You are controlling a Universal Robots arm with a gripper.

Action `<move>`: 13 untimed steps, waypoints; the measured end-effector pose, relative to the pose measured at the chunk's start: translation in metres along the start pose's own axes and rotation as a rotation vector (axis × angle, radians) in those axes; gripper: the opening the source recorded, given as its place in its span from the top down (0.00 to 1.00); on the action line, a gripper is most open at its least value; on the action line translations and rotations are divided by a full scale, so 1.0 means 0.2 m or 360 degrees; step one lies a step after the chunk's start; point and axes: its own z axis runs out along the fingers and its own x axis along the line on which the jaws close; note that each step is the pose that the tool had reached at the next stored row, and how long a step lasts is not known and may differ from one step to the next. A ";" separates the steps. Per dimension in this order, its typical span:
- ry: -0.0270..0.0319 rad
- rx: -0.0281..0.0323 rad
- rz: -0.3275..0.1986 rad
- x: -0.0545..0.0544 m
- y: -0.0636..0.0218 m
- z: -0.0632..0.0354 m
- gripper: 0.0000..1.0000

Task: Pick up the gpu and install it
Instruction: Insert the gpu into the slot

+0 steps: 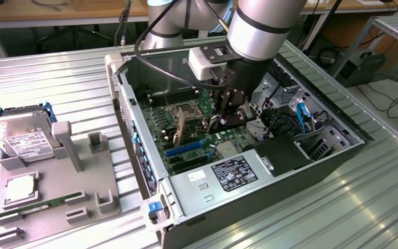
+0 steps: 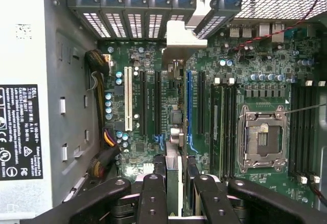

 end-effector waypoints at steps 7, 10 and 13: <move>0.00000 -0.00001 0.0000 -0.02 0.000 0.003 0.74; -0.00004 0.00002 0.0000 -0.03 0.000 0.007 0.74; 0.00000 0.00000 0.0000 -0.03 0.000 0.010 0.74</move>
